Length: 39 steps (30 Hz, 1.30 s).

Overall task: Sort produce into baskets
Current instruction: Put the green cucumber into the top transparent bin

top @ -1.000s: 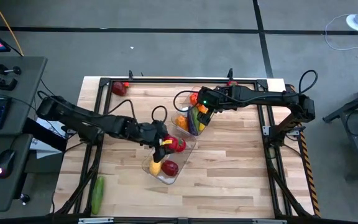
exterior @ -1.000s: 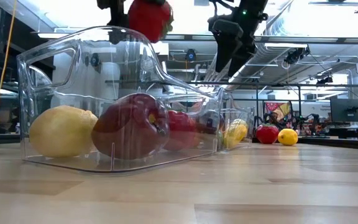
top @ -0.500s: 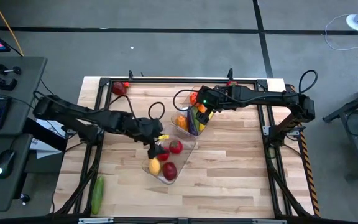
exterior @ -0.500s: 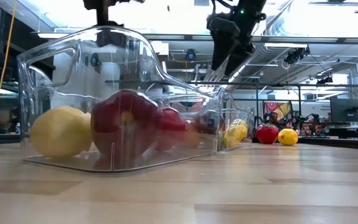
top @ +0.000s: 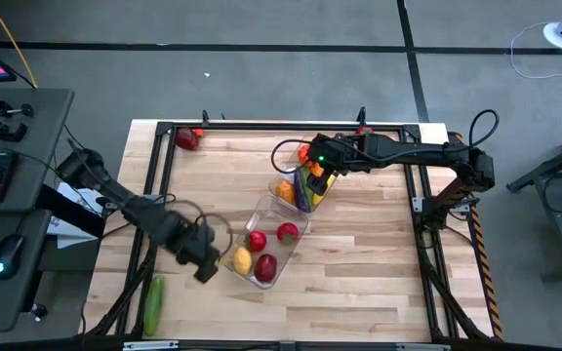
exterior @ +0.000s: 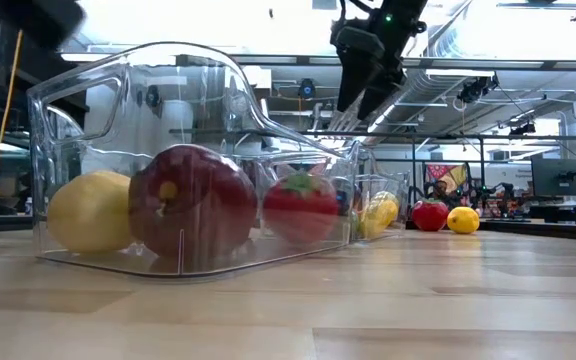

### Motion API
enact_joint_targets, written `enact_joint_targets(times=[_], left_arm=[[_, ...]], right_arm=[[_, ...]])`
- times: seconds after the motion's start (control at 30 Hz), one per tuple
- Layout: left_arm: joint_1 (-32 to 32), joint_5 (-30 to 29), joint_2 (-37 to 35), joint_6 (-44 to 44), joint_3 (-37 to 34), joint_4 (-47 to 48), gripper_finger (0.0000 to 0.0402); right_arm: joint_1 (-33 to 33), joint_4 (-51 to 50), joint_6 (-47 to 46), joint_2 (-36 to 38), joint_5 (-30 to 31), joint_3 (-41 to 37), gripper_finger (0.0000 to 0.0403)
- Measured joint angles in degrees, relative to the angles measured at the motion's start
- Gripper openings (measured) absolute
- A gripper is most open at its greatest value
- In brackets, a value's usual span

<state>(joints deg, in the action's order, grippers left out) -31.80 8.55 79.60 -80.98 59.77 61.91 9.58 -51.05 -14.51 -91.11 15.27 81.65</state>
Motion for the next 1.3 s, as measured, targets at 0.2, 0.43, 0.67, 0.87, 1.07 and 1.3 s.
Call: enact_joint_targets(times=[0.2,0.43,0.67,0.87,1.07,1.3], left_arm=[[-7.09,15.38,5.62,-0.44,-2.14,-0.30,0.0396],[-9.49,26.67,12.38,7.78,-7.06,-0.58,0.0396],[-11.22,28.28,15.68,8.15,-7.72,-3.59,0.0396],[-13.66,29.65,17.48,6.15,-7.74,-5.05,0.0396],[-15.82,30.53,18.61,4.67,-7.74,-6.65,0.0396],[-15.21,29.79,18.61,3.44,-7.74,-11.66,0.0396]], right_arm=[[0.00,2.33,0.27,0.00,-0.01,0.00,0.0399],[0.00,4.42,1.50,0.00,-0.29,0.01,0.0399],[0.01,4.19,0.56,0.00,-0.56,0.01,0.0399],[0.00,4.18,0.21,-0.02,-0.70,0.02,0.0399],[0.01,4.16,-0.01,0.00,-0.70,0.00,0.0399],[0.01,4.13,-0.01,0.00,-0.70,0.00,0.0399]])
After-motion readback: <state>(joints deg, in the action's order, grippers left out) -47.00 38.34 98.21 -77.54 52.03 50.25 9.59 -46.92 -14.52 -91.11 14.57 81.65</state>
